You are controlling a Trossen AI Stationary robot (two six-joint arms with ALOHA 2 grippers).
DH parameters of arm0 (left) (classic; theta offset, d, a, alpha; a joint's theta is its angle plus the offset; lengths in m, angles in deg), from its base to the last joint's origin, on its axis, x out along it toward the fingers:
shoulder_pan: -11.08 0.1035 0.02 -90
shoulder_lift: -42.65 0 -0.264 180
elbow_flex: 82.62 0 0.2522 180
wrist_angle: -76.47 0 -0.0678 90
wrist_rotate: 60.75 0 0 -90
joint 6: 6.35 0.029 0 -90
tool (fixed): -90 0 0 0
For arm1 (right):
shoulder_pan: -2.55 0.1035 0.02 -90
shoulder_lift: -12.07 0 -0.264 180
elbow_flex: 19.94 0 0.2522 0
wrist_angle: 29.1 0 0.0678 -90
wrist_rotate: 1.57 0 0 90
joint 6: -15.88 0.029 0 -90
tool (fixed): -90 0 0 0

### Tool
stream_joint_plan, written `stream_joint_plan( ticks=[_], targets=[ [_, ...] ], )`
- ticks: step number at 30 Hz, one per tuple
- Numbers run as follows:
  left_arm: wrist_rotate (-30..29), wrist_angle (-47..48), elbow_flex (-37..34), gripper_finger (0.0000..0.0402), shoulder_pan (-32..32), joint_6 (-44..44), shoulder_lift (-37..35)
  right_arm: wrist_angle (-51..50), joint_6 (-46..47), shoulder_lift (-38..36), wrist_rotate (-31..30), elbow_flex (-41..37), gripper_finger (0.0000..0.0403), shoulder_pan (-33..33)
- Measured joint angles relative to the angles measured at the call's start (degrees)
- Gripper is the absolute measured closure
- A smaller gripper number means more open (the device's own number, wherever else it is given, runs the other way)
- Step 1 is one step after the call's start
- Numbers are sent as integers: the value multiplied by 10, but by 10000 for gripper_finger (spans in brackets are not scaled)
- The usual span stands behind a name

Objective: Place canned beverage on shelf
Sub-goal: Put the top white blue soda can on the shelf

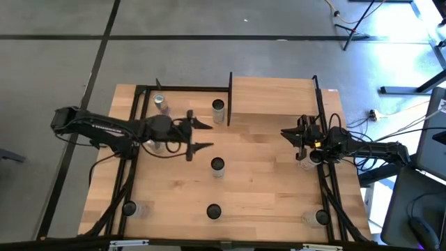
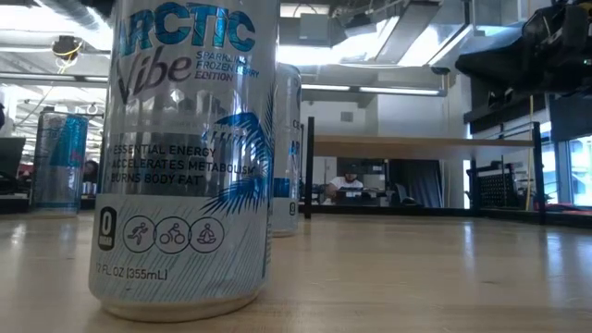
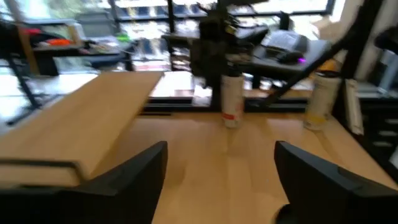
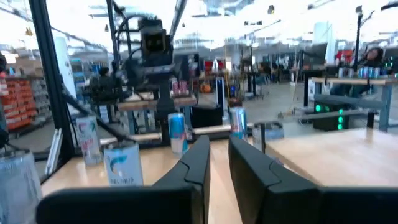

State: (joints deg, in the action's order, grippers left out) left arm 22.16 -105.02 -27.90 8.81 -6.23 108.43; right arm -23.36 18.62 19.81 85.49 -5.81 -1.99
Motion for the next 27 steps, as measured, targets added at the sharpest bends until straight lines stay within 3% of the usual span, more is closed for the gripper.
stream_joint_plan(
  ticks=[5, 10, 21, 27],
  targets=[
    [-11, 77, 75, 109, -50, -14, 50, 49, 0, 0, 19, 0, 352, 0],
    [-126, 101, 99, 109, -110, -64, 86, 75, 0, 0, 58, 0, 352, 0],
    [-328, 92, 99, 109, -209, -226, 152, 105, 13, 0, 62, 0, 352, 0],
    [-350, 33, 99, 109, -224, -252, 210, 98, 35, 2, 75, 0, 352, 1]
  ],
)
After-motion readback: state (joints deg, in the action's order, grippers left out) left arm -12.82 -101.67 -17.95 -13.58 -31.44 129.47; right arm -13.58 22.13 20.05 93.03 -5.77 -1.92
